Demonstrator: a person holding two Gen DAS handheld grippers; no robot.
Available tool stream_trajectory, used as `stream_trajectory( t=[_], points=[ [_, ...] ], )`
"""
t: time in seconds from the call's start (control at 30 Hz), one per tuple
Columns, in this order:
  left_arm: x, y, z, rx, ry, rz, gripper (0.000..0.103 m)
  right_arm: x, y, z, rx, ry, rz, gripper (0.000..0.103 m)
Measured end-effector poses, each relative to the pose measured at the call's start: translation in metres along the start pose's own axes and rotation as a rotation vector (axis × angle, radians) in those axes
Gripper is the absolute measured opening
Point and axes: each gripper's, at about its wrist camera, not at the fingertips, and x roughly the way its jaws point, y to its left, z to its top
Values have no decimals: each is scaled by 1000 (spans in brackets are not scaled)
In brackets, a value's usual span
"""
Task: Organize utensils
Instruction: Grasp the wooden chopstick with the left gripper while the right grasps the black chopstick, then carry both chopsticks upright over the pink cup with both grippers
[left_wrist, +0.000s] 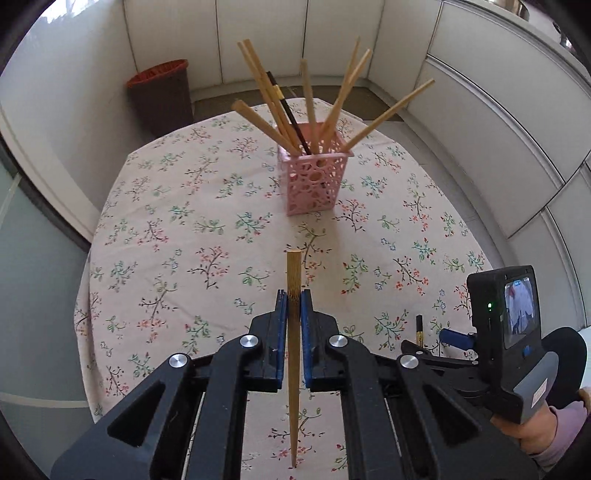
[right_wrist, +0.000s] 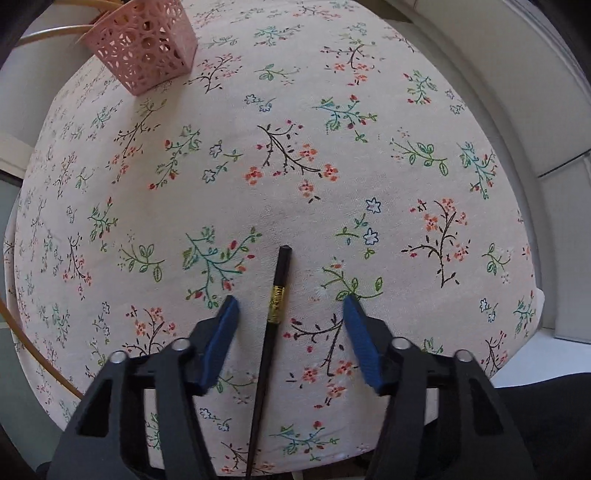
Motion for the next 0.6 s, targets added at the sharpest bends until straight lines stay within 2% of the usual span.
stream_trajectory(
  t=[0.07,0.17,0.2,0.27,0.33,0.6],
  points=[
    [-7,4,1,-15,-13,-4,6,-2,9,-5,-18,-21,-9,37],
    [-11,2,3,-18,-35,-10,6,-4,16,-8,-33,-55,-17,16],
    [-13,1,3,-16,-45,-16,6,-4,14,-7,-29,-52,52,7],
    [-17,-1,4,-19,-75,-19,6,-9,6,-5,13,-60,134,7],
    [-22,2,5,-36,-104,-31,6,-26,-1,-3,26,-113,232,7],
    [-58,5,5,-124,-268,-93,6,-141,-24,19,-50,-476,358,7]
  ],
)
